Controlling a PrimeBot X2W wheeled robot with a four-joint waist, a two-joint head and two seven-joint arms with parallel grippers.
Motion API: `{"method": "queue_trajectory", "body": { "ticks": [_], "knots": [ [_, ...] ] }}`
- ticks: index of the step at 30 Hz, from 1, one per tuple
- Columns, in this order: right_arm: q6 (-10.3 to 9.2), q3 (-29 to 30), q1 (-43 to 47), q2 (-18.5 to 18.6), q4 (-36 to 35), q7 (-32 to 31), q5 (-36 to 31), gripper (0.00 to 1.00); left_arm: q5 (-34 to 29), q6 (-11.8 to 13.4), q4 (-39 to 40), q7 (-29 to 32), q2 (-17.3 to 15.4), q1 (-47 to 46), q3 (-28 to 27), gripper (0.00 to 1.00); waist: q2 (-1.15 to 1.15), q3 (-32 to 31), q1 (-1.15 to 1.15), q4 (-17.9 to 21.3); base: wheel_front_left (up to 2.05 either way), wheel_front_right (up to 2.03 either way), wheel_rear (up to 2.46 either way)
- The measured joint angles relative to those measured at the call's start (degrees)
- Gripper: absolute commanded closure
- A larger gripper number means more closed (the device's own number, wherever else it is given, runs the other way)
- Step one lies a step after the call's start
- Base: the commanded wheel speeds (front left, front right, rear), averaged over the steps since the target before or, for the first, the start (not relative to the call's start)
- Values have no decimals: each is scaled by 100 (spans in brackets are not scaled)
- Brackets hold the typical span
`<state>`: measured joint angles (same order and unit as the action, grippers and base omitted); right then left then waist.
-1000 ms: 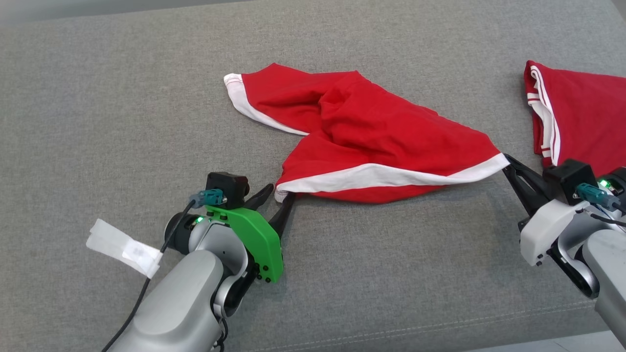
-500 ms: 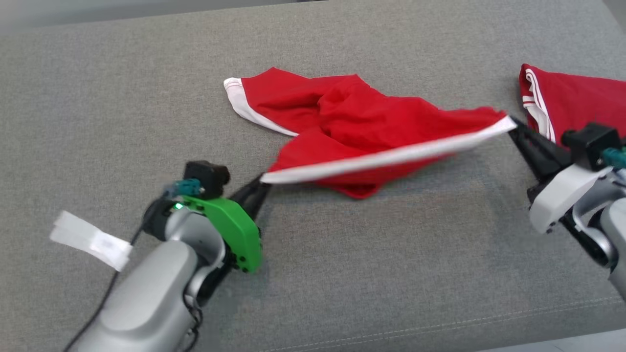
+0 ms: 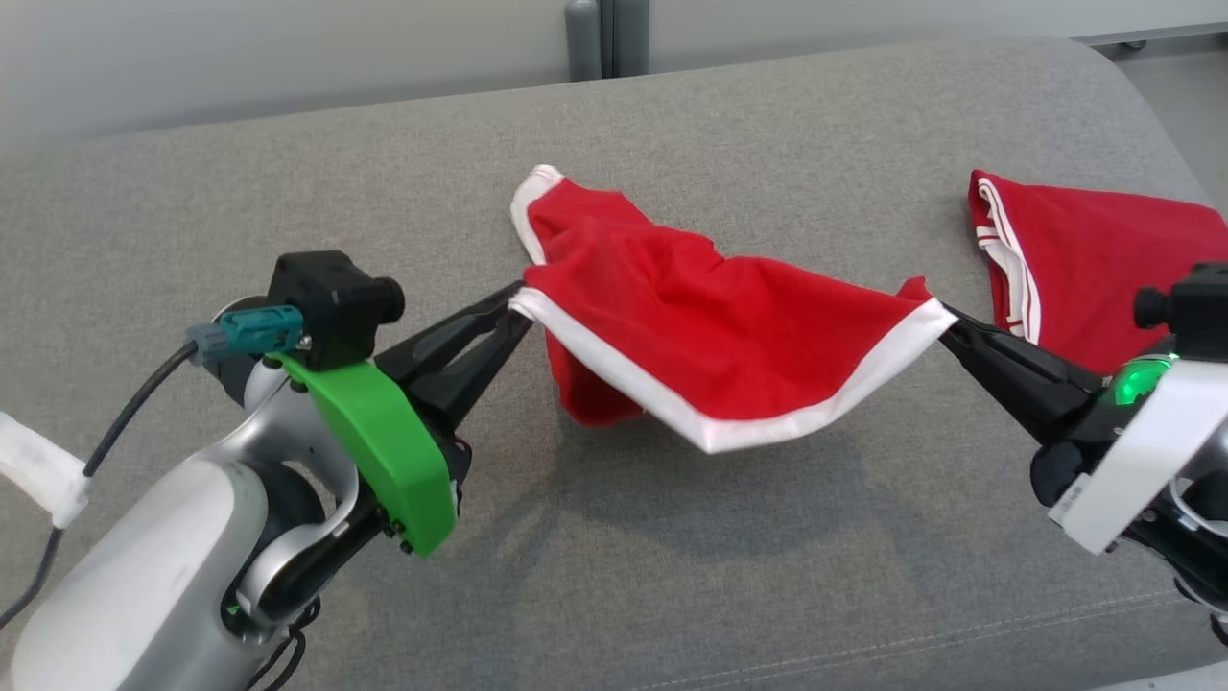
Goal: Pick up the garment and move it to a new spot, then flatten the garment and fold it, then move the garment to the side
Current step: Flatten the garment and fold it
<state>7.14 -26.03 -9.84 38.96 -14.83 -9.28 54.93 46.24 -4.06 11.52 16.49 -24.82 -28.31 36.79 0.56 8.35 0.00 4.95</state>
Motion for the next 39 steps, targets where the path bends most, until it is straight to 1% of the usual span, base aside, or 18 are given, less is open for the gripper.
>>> {"method": "queue_trajectory", "body": {
  "ticks": [2,4,7,9,12,16,18,19,22,23,25,28,30,31,33,35,37,39],
  "knots": [
    [-1,160,118,259,-597,-62,319,100,47,4,591,218,-190,59,-19,100,0,-79,0,31,0,0,0],
    [-2,450,205,524,-1194,-59,668,100,120,31,1215,376,-352,51,-196,100,0,-135,0,62,0,0,0],
    [-2,950,213,876,-1935,-64,1056,100,378,204,1998,712,-554,-60,-490,100,0,-148,0,99,0,0,0],
    [-2,1240,205,1067,-2243,-154,1339,100,413,324,2270,1000,-756,-275,-676,100,0,-115,0,99,0,0,0],
    [-38,1644,151,1395,-2328,-408,1597,100,598,581,2560,1470,-1038,-610,-991,100,0,-37,0,87,0,0,0],
    [-426,2292,112,1901,-2141,-732,2037,100,797,988,2792,2080,-1485,-1043,-1615,100,0,133,0,66,0,0,0],
    [-478,2461,112,2034,-2082,-887,2371,100,1091,1018,2807,2385,-1608,-1180,-1793,100,0,245,0,49,0,0,0],
    [-477,2473,107,2097,-2002,-1095,2619,100,1394,1018,2710,2692,-1618,-1195,-1769,100,0,367,0,27,0,0,0],
    [-470,2248,-92,2052,-1784,-1379,2993,100,1741,1018,2194,3101,-1606,-1198,-1529,100,0,567,0,-16,0,0,0],
    [-470,2248,-92,2052,-1784,-1379,2993,100,1741,1018,2194,3101,-1606,-1198,-1529,100,0,567,0,-16,0,0,0],
    [-503,2065,-498,1907,-1467,-1480,3041,100,1823,1018,1671,3294,-1512,-1284,-1308,100,0,706,0,-52,0,0,0],
    [-946,2060,-1611,1376,-843,-1220,2588,100,1521,1004,844,3303,-1122,-1840,-965,100,0,918,0,-119,0,0,0],
    [-1336,2195,-2508,1017,-463,-784,1863,100,1048,966,474,2952,-620,-2455,-887,100,0,1061,0,-175,0,0,0],
    [-1449,2256,-2932,910,-325,-584,1560,100,790,948,407,2815,-394,-2815,-822,100,0,1132,0,-204,0,0,0],
    [-1479,2410,-3668,747,-159,-97,1057,100,213,904,360,2319,54,-3530,-847,100,0,1275,0,-269,0,0,0],
    [-1472,2357,-4197,744,-181,172,672,100,-126,799,381,2053,201,-4018,-838,100,0,1421,0,-335,0,0,0],
    [-1417,2073,-4523,625,-292,328,474,100,-467,557,424,1947,84,-4150,-702,100,0,1571,0,-388,0,0,0],
    [-1365,1568,-4475,559,-361,346,178,100,-587,485,426,1751,8,-4038,-617,100,0,1733,0,-421,0,0,0]
  ]
}}
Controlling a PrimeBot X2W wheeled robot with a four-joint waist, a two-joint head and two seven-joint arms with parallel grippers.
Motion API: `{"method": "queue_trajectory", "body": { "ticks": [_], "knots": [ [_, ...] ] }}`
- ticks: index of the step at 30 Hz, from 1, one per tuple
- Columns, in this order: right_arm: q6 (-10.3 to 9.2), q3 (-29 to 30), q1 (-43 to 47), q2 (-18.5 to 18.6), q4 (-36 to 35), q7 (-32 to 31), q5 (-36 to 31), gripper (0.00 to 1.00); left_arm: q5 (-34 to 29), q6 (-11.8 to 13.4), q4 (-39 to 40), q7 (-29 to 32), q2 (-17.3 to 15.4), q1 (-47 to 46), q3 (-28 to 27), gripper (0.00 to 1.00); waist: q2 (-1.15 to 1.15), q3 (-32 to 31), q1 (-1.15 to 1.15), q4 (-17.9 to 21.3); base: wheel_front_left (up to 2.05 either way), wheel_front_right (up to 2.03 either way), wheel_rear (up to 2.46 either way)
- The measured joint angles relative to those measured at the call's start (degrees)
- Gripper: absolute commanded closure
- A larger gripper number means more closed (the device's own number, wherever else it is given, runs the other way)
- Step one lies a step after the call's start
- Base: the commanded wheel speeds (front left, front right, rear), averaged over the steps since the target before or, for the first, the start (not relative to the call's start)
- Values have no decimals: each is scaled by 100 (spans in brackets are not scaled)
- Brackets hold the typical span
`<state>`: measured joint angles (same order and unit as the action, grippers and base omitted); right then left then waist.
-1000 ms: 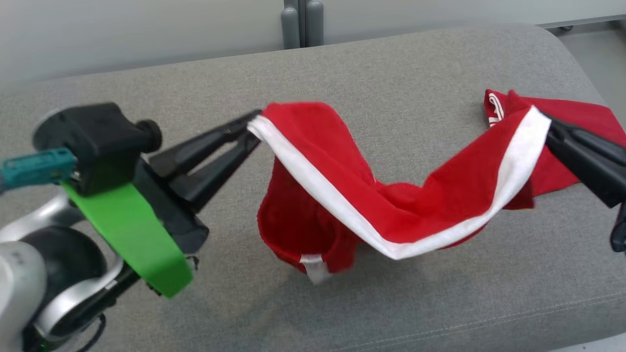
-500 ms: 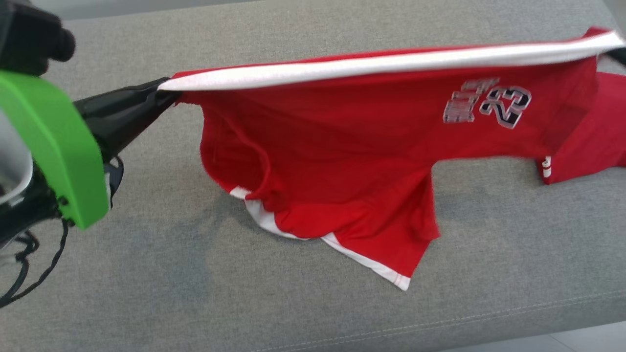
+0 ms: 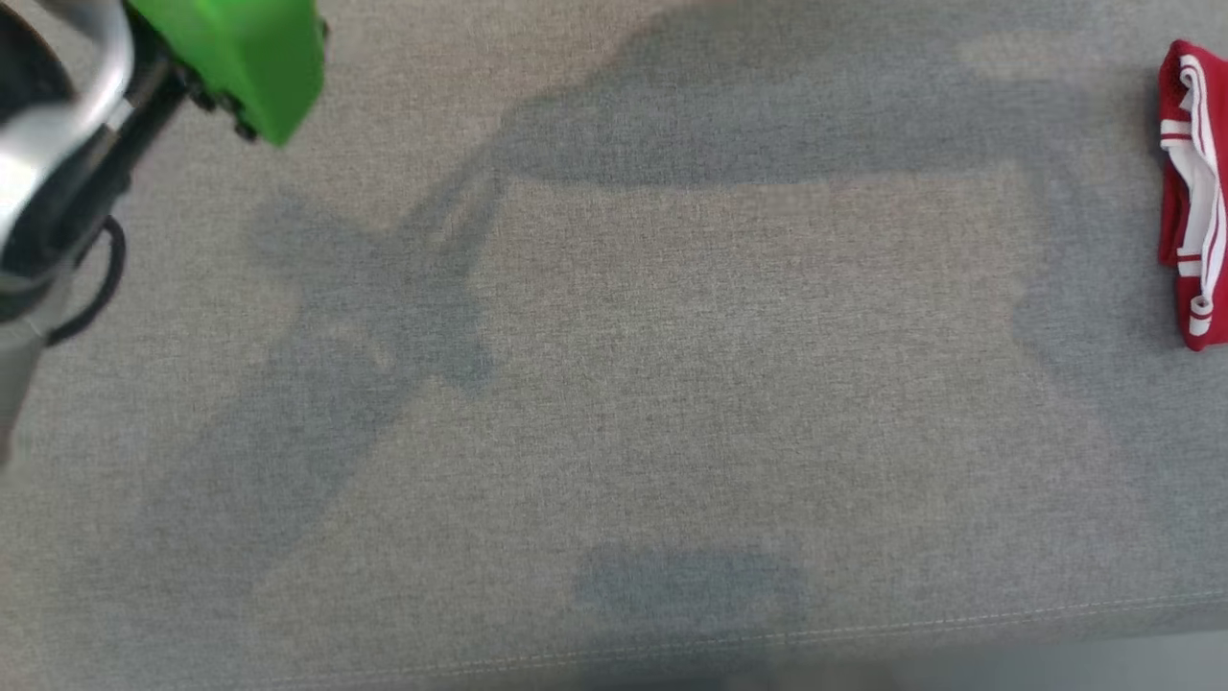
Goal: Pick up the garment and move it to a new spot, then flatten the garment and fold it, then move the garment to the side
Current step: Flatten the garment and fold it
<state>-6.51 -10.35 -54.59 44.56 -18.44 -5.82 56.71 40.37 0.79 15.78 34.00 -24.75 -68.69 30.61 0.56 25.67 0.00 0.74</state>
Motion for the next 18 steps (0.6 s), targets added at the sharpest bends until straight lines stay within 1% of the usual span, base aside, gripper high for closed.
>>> {"method": "queue_trajectory", "body": {
  "ticks": [1,3,4,5,6,8,9,10,11,12,17,18],
  "knots": [
    [58,-244,126,2,-41,-2,-153,100,-66,-87,13,-90,-58,131,91,100,0,82,0,-10,0,0,0],
    [190,-617,573,-15,-12,9,-345,100,-170,-108,13,-422,-37,582,146,100,0,237,0,-20,0,0,0],
    [288,-826,882,-44,62,41,-460,100,-238,-138,-20,-602,-42,878,205,100,0,314,0,-21,0,0,0],
    [371,-1043,1198,-129,169,73,-532,100,-290,-129,-88,-790,-43,1208,237,100,0,383,0,-19,0,0,0],
    [370,-1194,1544,-276,326,140,-547,100,-308,-111,-201,-993,-33,1570,249,100,0,446,0,-14,0,0,0],
    [449,-1528,2169,-365,627,214,-767,100,-377,-69,-385,-1266,-102,2245,311,100,0,539,1,11,0,0,0],
    [445,-1591,2429,-448,743,305,-768,100,-368,20,-455,-1408,-102,2555,293,100,0,561,0,35,0,0,0],
    [466,-1689,2632,-464,849,365,-834,100,-368,69,-490,-1557,-104,2809,301,100,0,572,0,60,0,0,0],
    [541,-1812,2803,-421,918,389,-945,100,-368,79,-524,-1681,-103,3011,311,100,0,571,0,84,0,0,0],
    [549,-1862,2964,-419,978,454,-996,100,-367,118,-568,-1829,-83,3184,305,100,0,554,0,102,0,0,0],
    [613,-2165,3457,-346,1295,655,-1227,100,-341,133,-751,-2379,-35,3889,387,100,0,351,0,154,0,0,0],
    [669,-2234,3527,-345,1339,681,-1261,100,-320,133,-805,-2473,-14,4018,408,100,0,298,0,161,0,0,0]
  ]
}}
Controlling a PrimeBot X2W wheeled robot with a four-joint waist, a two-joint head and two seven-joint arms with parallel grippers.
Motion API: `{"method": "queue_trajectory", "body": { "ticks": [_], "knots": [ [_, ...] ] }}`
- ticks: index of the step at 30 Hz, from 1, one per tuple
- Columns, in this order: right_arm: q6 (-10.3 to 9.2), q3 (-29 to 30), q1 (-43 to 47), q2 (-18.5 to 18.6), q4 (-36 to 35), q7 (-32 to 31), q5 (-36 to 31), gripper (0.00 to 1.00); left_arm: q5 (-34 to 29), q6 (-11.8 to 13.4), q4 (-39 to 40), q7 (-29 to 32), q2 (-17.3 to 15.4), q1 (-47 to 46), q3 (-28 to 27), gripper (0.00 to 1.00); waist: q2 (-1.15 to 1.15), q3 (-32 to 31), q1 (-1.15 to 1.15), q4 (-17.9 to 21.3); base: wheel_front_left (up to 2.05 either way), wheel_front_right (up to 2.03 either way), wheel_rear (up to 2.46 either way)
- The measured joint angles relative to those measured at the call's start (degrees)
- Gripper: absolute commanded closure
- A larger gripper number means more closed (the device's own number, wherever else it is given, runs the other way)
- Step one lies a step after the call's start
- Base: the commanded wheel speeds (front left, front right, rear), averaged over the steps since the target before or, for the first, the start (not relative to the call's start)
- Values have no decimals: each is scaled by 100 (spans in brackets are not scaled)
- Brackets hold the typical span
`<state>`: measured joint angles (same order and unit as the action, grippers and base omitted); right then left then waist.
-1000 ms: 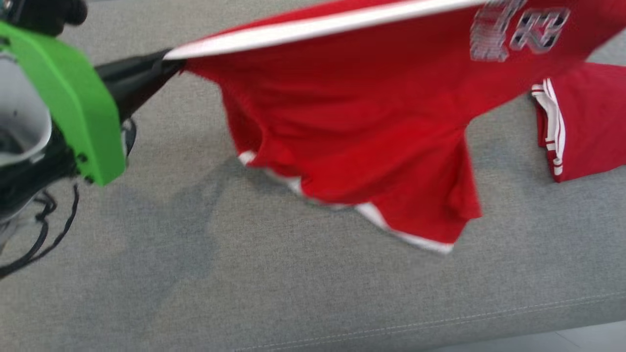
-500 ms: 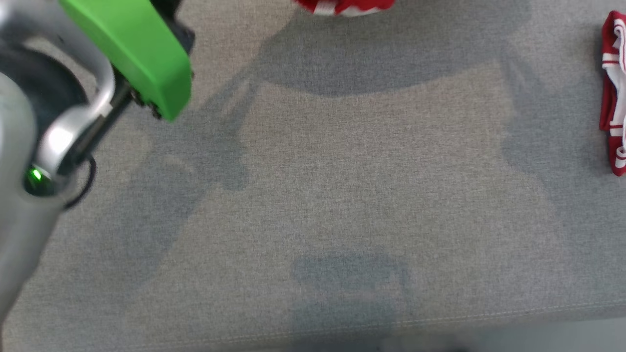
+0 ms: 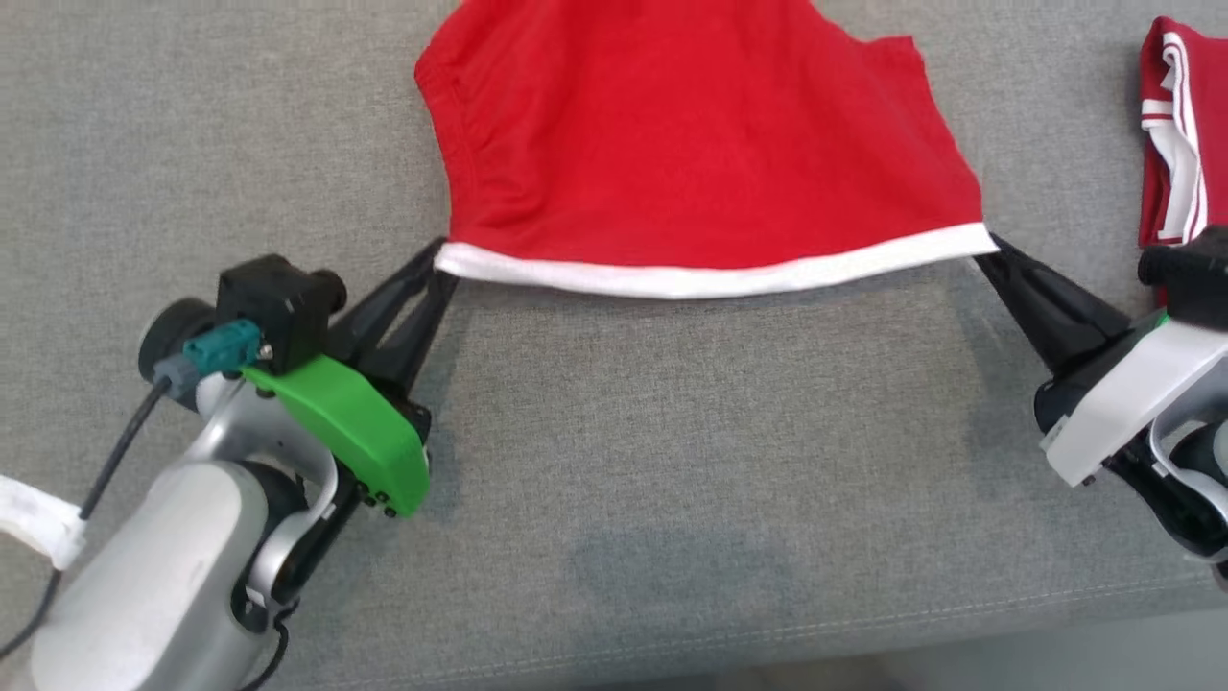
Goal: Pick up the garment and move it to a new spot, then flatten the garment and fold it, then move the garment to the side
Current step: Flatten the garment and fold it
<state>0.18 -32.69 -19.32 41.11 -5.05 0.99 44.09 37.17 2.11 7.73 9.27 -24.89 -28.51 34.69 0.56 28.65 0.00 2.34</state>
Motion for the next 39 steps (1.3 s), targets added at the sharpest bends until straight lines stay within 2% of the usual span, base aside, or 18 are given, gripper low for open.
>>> {"method": "queue_trajectory", "body": {
  "ticks": [10,18,23,29,39],
  "knots": [
    [23,-53,472,45,166,245,-86,100,142,38,-321,-790,99,921,74,100,0,-600,0,39,0,0,0],
    [32,338,760,170,-366,356,567,100,392,-36,-73,-868,-181,1291,-9,100,0,-1151,0,80,0,0,0],
    [136,657,817,471,-1012,339,983,100,761,-111,461,-539,-550,1429,-176,100,0,-1469,0,137,0,0,0],
    [234,1333,807,1054,-1801,314,1466,100,1136,-315,1397,59,-1136,1449,-323,100,0,-1834,0,240,0,0,0],
    [218,2492,655,2074,-2867,-129,2439,100,2137,-387,2896,1148,-1903,1304,-756,100,0,-2324,-1,404,0,0,0]
  ]
}}
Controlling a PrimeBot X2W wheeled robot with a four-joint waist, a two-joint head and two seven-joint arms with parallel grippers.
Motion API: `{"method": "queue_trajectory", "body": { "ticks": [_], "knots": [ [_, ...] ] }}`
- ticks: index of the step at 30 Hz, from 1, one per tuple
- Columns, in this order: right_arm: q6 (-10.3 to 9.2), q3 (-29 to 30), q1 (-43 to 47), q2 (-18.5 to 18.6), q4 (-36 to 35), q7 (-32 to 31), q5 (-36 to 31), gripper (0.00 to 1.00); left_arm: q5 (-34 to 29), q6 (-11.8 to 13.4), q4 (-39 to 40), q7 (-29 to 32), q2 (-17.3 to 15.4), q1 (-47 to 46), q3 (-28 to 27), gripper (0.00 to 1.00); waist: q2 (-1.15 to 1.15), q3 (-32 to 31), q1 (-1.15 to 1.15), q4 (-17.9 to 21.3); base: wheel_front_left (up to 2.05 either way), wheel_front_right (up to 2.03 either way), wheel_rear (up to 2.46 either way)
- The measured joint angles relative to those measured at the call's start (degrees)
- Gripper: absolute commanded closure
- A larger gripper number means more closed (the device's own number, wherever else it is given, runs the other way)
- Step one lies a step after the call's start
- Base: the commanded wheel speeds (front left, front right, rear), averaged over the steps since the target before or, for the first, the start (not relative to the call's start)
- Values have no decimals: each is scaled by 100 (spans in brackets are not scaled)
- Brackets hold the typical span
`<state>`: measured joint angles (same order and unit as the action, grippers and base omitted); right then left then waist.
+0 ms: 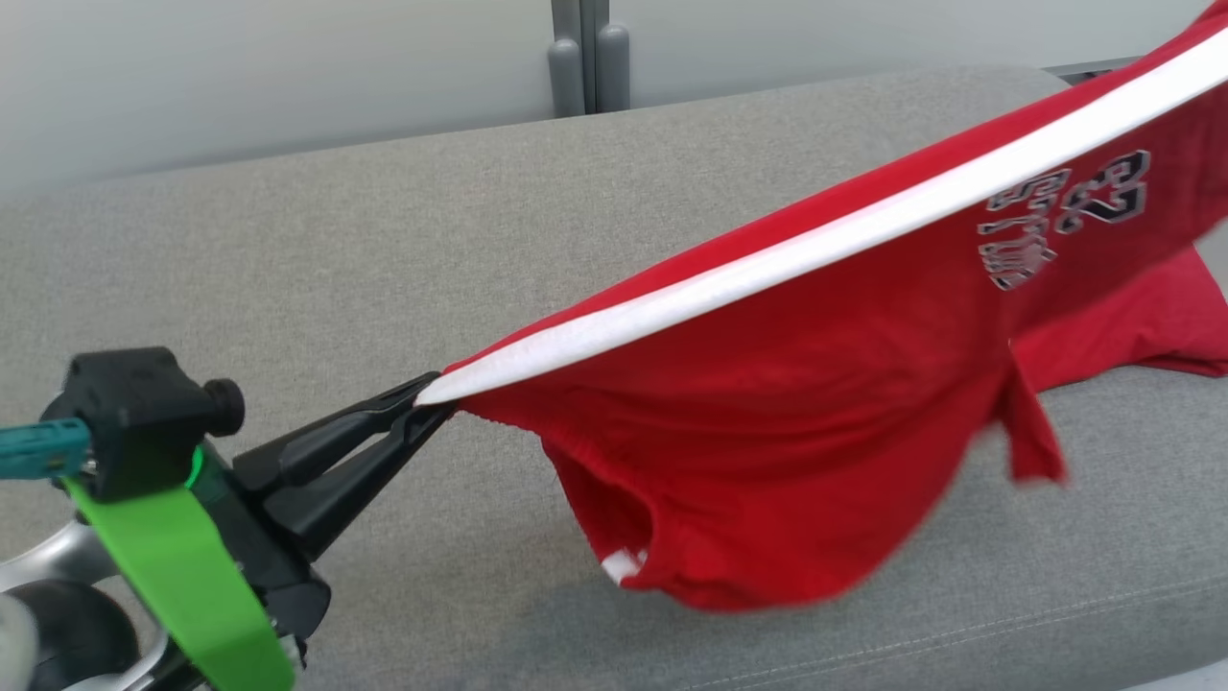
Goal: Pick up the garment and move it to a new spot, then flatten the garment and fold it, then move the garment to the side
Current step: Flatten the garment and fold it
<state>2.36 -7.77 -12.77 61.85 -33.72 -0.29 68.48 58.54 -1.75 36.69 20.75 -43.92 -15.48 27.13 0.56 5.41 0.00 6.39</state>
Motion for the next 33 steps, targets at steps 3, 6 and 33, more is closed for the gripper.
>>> {"method": "queue_trajectory", "body": {
  "ticks": [3,6,33],
  "knots": [
    [-100,302,0,283,-124,-209,338,100,344,92,370,296,-187,-106,-203,100,0,-74,0,40,0,0,0],
    [-196,568,1,514,-179,-439,694,100,675,250,646,600,-342,-287,-410,100,0,-69,0,55,0,0,0],
    [-901,-581,-4055,-1157,1057,-54,-280,100,-1131,417,-1931,171,1731,-4483,375,100,0,1496,0,-606,0,0,0]
  ]
}}
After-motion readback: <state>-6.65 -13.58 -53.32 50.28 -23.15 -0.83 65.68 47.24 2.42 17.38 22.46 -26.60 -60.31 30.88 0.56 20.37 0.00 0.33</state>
